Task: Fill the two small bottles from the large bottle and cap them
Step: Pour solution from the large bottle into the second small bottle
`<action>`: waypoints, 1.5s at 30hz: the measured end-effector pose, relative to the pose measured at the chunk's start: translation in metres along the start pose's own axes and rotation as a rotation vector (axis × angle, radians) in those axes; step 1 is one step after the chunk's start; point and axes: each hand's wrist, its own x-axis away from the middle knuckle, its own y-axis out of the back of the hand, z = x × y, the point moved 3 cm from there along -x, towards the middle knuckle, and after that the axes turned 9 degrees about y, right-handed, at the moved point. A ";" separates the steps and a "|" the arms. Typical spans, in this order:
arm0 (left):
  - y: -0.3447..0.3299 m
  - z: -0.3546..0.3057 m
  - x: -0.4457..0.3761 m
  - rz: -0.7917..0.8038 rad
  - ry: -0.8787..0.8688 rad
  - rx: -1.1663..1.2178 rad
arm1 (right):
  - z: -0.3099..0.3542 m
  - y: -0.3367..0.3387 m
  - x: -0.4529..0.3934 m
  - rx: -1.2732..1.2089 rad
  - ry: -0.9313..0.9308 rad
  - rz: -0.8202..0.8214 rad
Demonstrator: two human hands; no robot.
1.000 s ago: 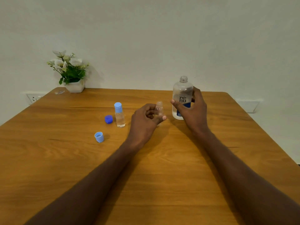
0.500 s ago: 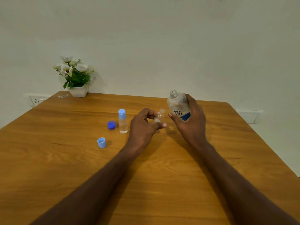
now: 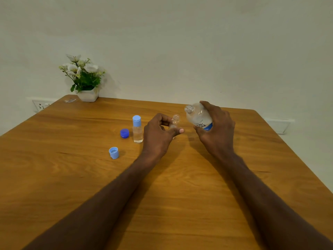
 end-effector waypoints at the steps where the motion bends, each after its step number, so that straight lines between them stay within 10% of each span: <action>1: 0.000 0.000 0.000 0.003 -0.001 -0.002 | 0.000 -0.001 0.000 0.004 0.003 0.008; 45: -0.003 0.012 -0.006 -0.031 -0.134 -0.198 | 0.000 -0.004 -0.001 0.157 0.130 0.066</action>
